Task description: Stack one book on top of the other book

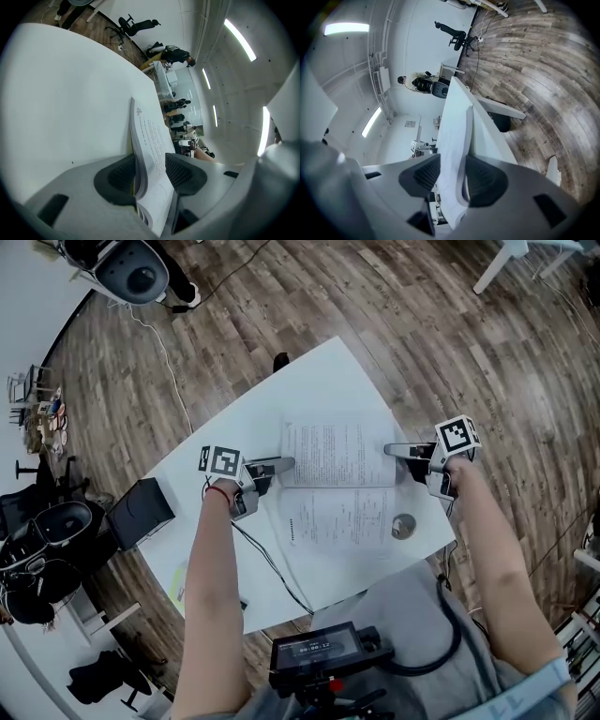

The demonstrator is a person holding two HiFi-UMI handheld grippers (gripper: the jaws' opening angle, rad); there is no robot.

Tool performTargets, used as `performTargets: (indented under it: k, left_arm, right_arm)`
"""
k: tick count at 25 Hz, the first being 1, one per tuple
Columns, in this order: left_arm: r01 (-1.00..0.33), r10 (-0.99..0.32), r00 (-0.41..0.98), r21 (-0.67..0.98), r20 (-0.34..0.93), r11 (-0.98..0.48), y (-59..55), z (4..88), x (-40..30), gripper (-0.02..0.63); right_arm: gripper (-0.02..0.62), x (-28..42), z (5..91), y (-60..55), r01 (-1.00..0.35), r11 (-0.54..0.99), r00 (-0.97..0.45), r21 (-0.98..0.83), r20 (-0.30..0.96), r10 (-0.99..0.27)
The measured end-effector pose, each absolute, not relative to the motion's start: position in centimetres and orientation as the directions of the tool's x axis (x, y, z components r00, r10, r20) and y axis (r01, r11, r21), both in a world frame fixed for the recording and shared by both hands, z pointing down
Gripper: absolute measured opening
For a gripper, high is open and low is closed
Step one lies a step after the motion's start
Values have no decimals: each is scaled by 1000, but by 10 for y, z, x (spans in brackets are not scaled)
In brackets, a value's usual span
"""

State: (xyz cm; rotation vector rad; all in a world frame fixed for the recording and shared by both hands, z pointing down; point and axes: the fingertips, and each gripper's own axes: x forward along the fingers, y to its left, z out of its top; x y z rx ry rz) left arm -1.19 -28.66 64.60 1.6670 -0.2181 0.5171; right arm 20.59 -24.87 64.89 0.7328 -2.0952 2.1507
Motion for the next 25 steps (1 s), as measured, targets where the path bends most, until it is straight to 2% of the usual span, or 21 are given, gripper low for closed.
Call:
performTargets:
  k: [2, 3, 7, 9, 11, 18, 22, 25]
  left_arm:
    - [-431, 137, 881, 887, 453, -168, -288, 645, -11, 207]
    - [-432, 132, 881, 886, 455, -167, -288, 645, -10, 207]
    - [-461, 117, 866, 866, 487, -194, -288, 650, -13, 191]
    - [-473, 101, 860, 857, 500, -205, -290, 651, -16, 113]
    - [-465, 89, 868, 862, 489, -204, -291, 650, -18, 89]
    - [-452, 69, 877, 863, 476, -225, -288, 645, -19, 83]
    - [-435, 54, 886, 866, 460, -248, -285, 635, -19, 83]
    - [-418, 39, 894, 863, 446, -283, -280, 626, -20, 83]
  right_arm:
    - [91, 207, 653, -247, -385, -101, -871, -917, 397, -289]
    - [77, 207, 653, -247, -382, -105, -869, -918, 395, -298]
    - [66, 209, 655, -246, -377, -98, -860, -921, 387, -332]
    - [65, 213, 658, -245, -409, -93, -845, -908, 415, -338]
    - [64, 214, 659, -245, -410, -91, -843, -908, 415, -344]
    - [63, 214, 655, -244, -416, -50, -841, -908, 405, -359]
    - [63, 204, 635, -244, -351, 12, -863, -936, 318, -393]
    - [63, 200, 617, -241, -329, 117, -875, -937, 256, -410]
